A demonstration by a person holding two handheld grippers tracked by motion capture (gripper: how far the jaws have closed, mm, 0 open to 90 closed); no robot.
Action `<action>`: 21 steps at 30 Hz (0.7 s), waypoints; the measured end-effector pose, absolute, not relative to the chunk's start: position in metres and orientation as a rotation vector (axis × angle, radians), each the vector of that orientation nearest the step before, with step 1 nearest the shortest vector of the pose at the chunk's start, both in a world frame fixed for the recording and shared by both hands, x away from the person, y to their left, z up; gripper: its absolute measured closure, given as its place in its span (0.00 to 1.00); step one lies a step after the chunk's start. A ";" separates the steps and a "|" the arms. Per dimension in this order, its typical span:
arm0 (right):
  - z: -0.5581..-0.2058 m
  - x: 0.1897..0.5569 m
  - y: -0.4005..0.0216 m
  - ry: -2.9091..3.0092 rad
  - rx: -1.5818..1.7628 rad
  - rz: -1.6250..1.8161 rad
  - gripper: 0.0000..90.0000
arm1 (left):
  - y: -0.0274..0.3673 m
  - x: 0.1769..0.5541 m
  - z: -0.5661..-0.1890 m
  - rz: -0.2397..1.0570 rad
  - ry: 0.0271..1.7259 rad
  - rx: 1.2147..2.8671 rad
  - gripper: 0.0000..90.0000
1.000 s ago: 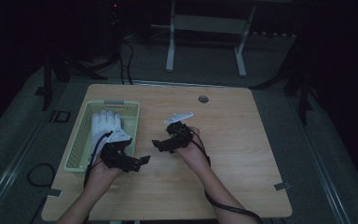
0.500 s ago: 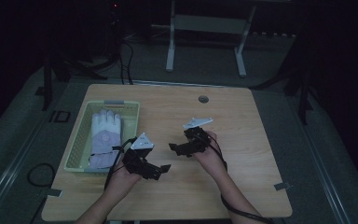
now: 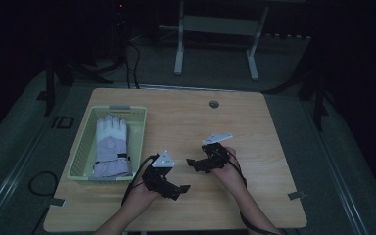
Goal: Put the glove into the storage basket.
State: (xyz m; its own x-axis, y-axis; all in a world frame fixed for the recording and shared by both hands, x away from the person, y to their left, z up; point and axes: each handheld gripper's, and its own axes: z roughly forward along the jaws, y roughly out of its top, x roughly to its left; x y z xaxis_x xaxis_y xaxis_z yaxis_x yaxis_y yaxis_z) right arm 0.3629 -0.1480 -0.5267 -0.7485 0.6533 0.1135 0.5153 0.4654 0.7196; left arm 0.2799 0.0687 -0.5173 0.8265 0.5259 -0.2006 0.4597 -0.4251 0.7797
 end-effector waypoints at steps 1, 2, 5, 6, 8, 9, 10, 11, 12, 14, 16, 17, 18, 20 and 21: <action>-0.530 0.361 -0.151 2.527 1.019 1.162 0.15 | 0.067 0.280 -0.519 0.091 0.720 2.087 0.01; -0.532 0.360 -0.153 2.526 1.015 1.169 0.15 | 0.066 0.280 -0.521 0.086 0.715 2.088 0.01; -0.535 0.359 -0.156 2.524 1.016 1.175 0.15 | 0.062 0.280 -0.527 0.071 0.706 2.083 0.01; -0.537 0.358 -0.159 2.518 1.011 1.186 0.15 | 0.061 0.279 -0.529 0.070 0.699 2.081 0.01; -0.541 0.355 -0.164 2.513 1.002 1.165 0.15 | 0.060 0.279 -0.532 0.064 0.696 2.079 0.01; -0.541 0.355 -0.164 2.513 1.002 1.165 0.15 | 0.059 0.279 -0.534 0.062 0.689 2.072 0.01; -0.542 0.354 -0.166 2.511 1.007 1.168 0.15 | 0.059 0.279 -0.536 0.056 0.690 2.065 0.01; -0.545 0.352 -0.170 2.510 1.010 1.174 0.16 | 0.057 0.279 -0.539 0.044 0.683 2.045 0.01; -0.545 0.352 -0.170 2.510 1.010 1.174 0.16 | 0.057 0.279 -0.539 0.044 0.683 2.045 0.01; -0.547 0.351 -0.175 2.506 1.010 1.185 0.16 | 0.055 0.278 -0.543 0.033 0.679 2.041 0.01; -0.548 0.349 -0.180 2.501 1.019 1.188 0.16 | 0.052 0.277 -0.546 0.033 0.670 2.046 0.01; -0.549 0.348 -0.181 2.498 1.021 1.188 0.16 | 0.051 0.277 -0.548 0.031 0.670 2.044 0.01; -0.549 0.347 -0.183 2.494 1.021 1.185 0.16 | 0.049 0.277 -0.550 0.024 0.671 2.045 0.01; -0.551 0.345 -0.187 2.490 1.014 1.179 0.16 | 0.047 0.277 -0.553 0.020 0.661 2.048 0.01; -0.551 0.344 -0.188 2.486 1.017 1.180 0.16 | 0.046 0.276 -0.555 0.025 0.657 2.042 0.01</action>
